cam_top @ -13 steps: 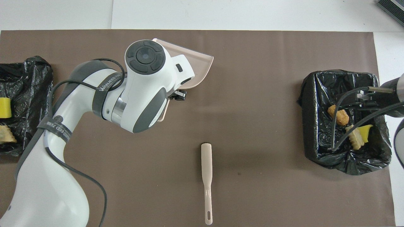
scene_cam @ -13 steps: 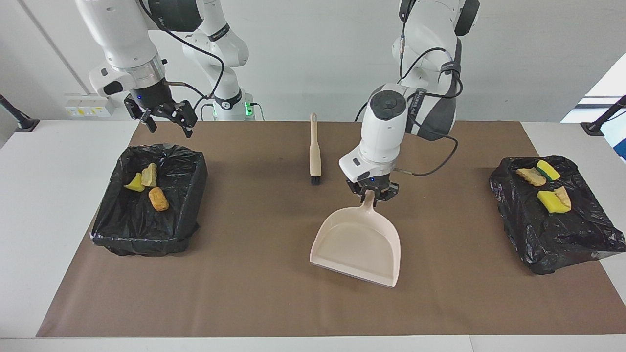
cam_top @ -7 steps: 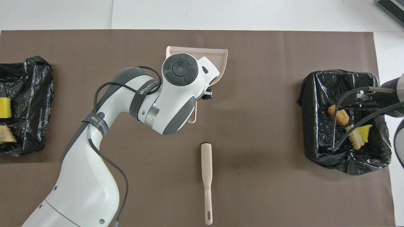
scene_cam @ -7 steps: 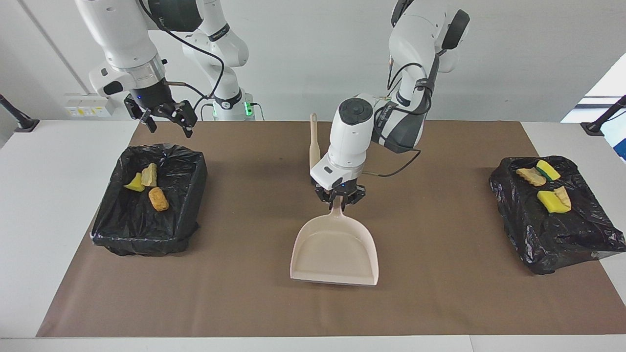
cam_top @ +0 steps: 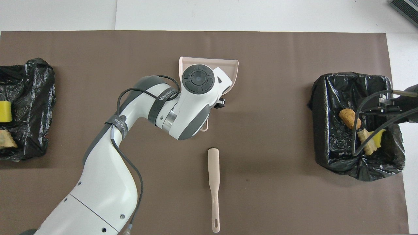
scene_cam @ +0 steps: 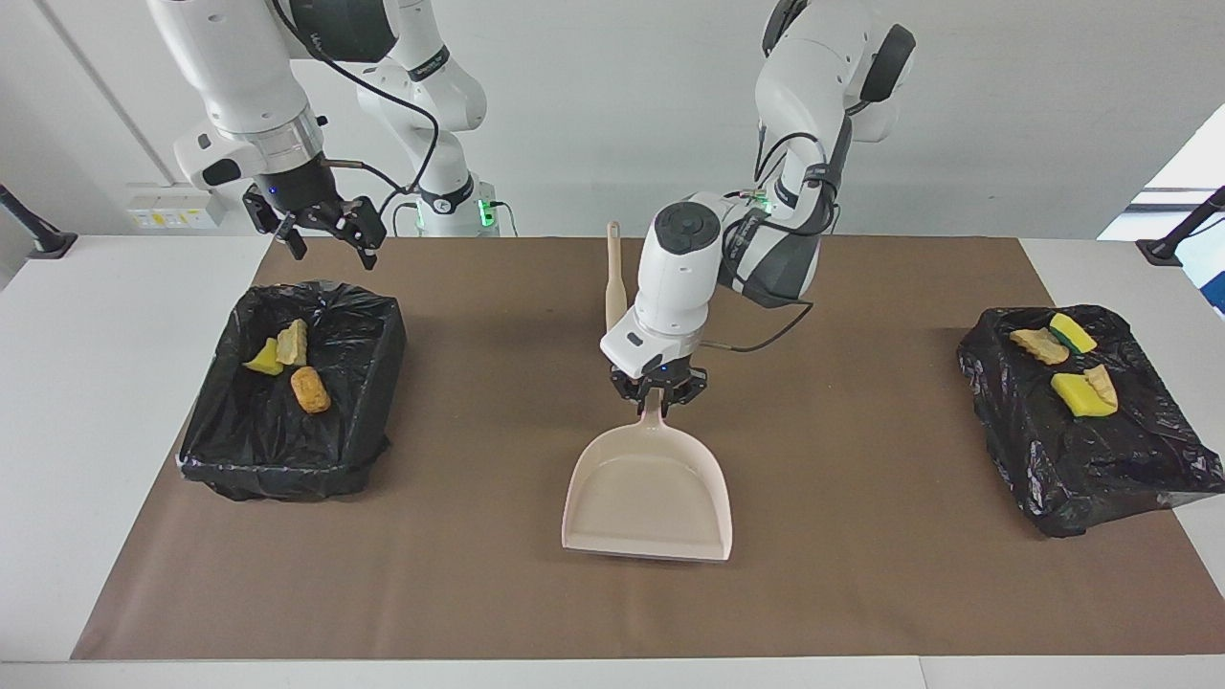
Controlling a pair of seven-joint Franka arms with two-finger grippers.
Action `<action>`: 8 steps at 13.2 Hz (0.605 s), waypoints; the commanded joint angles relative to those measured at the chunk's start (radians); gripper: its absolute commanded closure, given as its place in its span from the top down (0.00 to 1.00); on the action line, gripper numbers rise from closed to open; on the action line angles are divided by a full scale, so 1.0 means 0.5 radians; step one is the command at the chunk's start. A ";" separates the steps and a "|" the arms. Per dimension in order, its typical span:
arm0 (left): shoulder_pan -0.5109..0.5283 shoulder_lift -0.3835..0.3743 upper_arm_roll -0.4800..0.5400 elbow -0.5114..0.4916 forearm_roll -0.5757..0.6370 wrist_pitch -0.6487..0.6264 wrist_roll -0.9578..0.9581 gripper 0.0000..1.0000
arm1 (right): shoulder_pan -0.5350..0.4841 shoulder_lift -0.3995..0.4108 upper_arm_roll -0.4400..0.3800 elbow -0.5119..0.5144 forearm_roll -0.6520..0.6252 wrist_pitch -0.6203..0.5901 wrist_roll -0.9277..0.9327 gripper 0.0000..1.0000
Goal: Sweep and dump trash in bin
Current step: 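Bring the dustpan back to the table center with the left gripper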
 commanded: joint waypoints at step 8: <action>0.177 -0.252 0.036 -0.090 -0.003 -0.079 0.263 1.00 | 0.332 -0.019 -0.332 -0.006 0.008 -0.021 -0.041 1.00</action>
